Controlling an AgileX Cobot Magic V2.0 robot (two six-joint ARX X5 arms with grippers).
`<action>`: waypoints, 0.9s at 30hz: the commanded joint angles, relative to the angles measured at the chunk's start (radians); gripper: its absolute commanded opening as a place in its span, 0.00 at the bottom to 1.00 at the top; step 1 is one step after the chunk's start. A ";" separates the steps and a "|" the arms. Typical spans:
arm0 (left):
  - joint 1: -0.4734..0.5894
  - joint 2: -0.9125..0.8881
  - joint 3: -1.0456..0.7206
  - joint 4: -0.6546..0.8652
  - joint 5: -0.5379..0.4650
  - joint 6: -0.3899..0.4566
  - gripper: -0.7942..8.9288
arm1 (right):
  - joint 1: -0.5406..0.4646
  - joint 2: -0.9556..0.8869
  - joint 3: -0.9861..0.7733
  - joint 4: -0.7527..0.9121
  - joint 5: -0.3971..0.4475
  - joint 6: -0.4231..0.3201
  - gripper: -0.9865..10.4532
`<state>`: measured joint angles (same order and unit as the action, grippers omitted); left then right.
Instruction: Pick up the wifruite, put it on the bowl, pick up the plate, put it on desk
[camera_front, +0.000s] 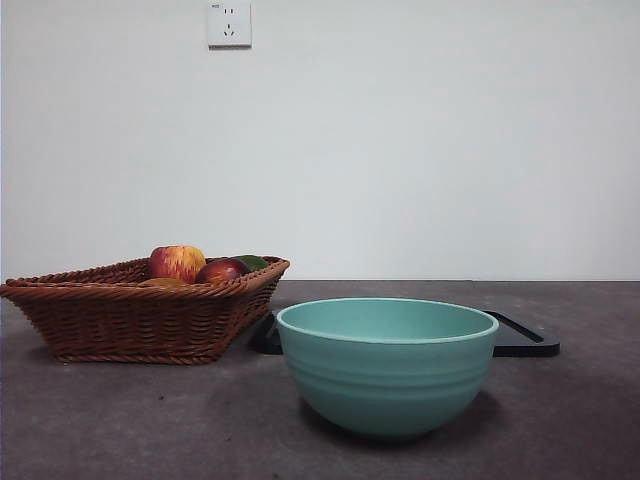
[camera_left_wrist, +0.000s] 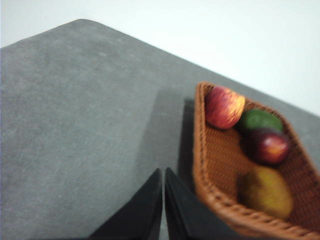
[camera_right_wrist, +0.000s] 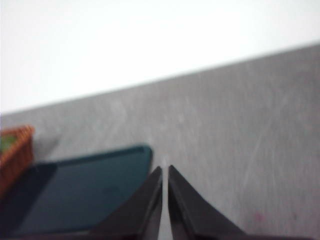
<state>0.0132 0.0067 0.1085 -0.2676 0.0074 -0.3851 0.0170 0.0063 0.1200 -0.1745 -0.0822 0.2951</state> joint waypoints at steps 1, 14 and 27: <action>0.002 0.011 0.054 -0.020 0.022 -0.036 0.09 | 0.000 0.000 0.048 0.009 0.004 0.015 0.10; 0.002 0.235 0.378 -0.171 0.181 0.056 0.09 | 0.000 0.214 0.398 -0.215 -0.073 -0.081 0.10; -0.010 0.607 0.730 -0.434 0.480 0.289 0.09 | 0.001 0.577 0.830 -0.634 -0.316 -0.294 0.10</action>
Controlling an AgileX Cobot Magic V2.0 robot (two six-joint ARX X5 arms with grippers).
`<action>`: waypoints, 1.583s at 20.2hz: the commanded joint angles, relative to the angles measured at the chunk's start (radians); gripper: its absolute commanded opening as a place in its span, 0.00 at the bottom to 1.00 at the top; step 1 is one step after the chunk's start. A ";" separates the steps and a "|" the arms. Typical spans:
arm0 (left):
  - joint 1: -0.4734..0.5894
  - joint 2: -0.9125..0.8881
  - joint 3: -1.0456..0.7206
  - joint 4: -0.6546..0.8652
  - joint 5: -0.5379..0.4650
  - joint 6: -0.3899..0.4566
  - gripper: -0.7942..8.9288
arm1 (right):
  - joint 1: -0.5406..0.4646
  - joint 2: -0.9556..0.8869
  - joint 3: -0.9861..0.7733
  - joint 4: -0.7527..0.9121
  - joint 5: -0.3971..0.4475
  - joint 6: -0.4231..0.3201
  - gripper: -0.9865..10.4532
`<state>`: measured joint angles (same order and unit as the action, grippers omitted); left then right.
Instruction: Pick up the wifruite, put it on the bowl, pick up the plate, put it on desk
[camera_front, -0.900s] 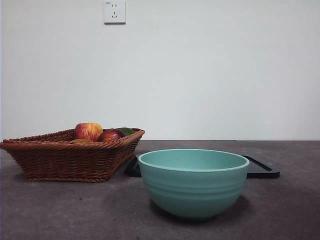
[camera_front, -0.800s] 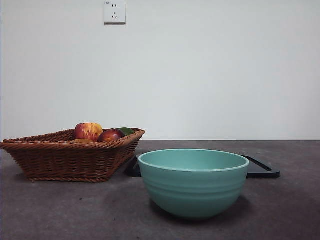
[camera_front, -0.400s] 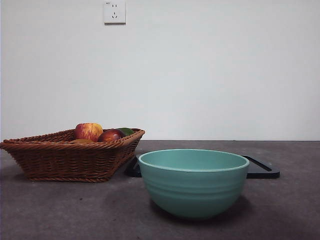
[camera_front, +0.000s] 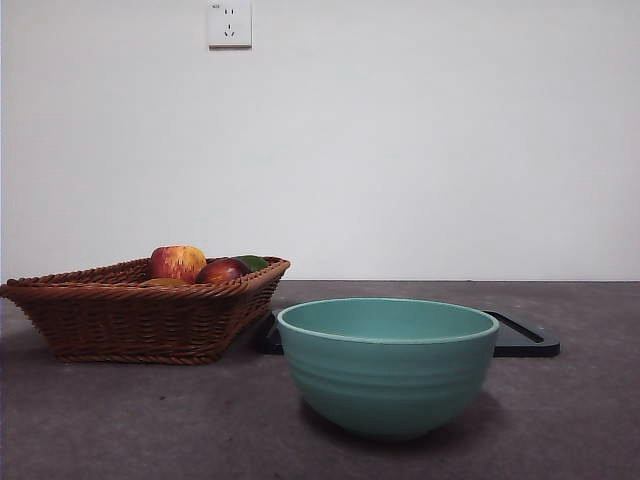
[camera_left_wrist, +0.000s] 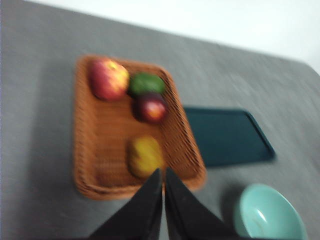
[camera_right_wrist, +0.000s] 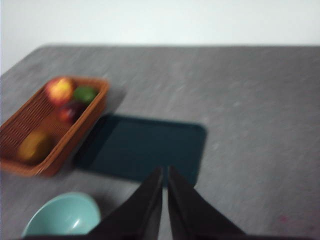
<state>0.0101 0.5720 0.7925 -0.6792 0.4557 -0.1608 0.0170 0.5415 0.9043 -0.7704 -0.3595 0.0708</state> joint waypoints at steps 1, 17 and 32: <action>-0.012 0.060 0.065 -0.042 0.042 0.077 0.09 | 0.002 0.061 0.064 -0.059 -0.055 -0.083 0.10; -0.156 0.158 0.173 -0.286 0.124 0.183 0.19 | 0.195 0.237 0.173 -0.343 -0.167 -0.188 0.10; -0.192 0.262 0.219 -0.171 0.071 0.109 0.53 | 0.198 0.237 0.173 -0.338 -0.164 -0.160 0.47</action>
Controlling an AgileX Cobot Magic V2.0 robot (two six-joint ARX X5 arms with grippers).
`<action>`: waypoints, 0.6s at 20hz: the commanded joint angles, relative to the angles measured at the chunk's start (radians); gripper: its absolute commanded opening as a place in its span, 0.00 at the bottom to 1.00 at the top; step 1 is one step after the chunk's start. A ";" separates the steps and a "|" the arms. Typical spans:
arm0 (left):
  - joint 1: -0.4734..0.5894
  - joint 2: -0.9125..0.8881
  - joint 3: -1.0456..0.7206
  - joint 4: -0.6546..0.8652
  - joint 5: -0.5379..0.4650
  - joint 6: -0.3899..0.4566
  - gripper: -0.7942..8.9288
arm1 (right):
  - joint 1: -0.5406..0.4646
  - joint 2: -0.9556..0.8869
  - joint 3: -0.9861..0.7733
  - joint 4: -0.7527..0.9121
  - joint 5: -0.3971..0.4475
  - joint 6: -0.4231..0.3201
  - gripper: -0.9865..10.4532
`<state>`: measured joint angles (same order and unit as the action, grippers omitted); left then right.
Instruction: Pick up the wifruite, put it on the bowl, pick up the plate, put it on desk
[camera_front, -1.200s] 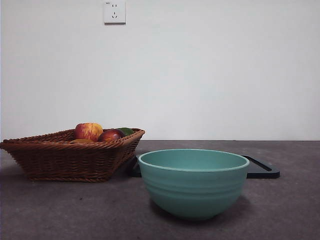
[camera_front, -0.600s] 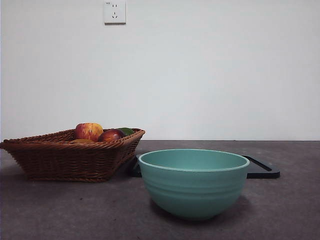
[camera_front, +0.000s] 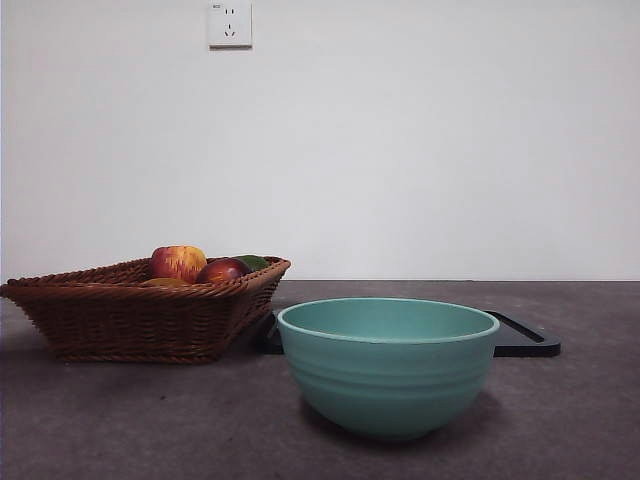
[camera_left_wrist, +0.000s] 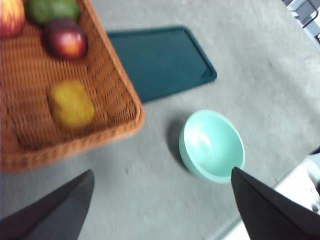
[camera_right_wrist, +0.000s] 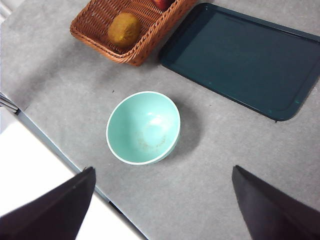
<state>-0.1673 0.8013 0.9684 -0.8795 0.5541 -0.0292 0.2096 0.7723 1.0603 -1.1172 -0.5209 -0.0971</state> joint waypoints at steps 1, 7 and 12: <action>-0.028 0.061 0.060 0.041 -0.060 -0.035 0.53 | 0.005 0.006 0.017 0.009 -0.003 0.008 0.47; -0.156 0.355 0.204 0.085 -0.296 -0.073 0.53 | 0.005 0.006 0.017 0.013 -0.003 0.011 0.47; -0.213 0.593 0.277 0.139 -0.452 -0.093 0.53 | 0.005 0.006 0.017 0.015 -0.003 0.011 0.47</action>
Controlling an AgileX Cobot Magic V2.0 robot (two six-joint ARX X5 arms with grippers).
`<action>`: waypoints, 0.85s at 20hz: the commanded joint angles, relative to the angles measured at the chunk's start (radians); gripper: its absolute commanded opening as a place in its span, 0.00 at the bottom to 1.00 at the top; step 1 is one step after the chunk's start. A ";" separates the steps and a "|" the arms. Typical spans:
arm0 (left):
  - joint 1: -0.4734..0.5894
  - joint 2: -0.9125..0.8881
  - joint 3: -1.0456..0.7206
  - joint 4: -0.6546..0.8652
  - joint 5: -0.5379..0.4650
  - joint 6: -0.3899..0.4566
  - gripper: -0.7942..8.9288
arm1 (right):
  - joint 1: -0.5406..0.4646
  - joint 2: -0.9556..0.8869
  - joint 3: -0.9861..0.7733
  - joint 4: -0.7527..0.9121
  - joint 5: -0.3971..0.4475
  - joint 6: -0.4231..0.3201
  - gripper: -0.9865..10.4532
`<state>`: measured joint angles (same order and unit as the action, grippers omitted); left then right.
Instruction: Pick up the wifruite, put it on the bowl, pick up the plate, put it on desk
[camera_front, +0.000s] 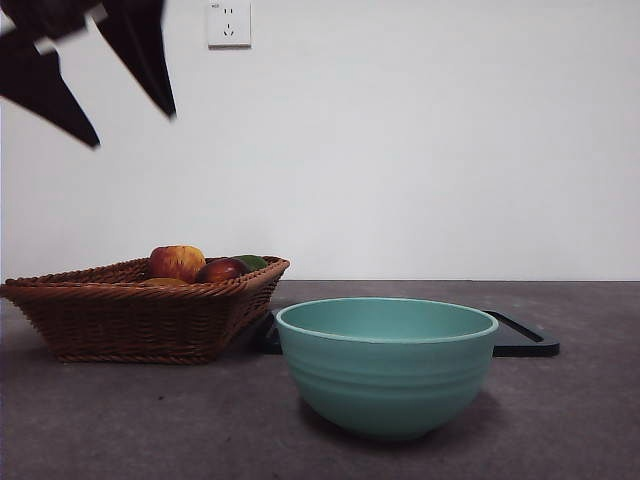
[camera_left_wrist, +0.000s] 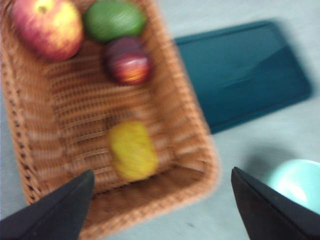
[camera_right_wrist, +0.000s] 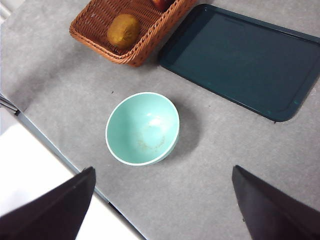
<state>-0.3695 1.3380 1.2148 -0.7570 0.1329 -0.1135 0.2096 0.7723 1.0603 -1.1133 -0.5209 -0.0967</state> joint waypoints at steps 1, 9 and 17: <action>-0.015 0.095 0.035 0.031 -0.045 -0.008 0.53 | 0.005 0.006 0.017 0.011 -0.002 0.011 0.47; -0.021 0.370 0.035 0.161 -0.109 -0.008 0.53 | 0.005 0.006 0.017 0.014 -0.002 0.011 0.47; -0.023 0.478 0.035 0.204 -0.112 -0.009 0.53 | 0.005 0.006 0.017 0.016 -0.002 0.011 0.47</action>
<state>-0.3859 1.7988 1.2278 -0.5564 0.0246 -0.1184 0.2096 0.7723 1.0603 -1.1095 -0.5209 -0.0967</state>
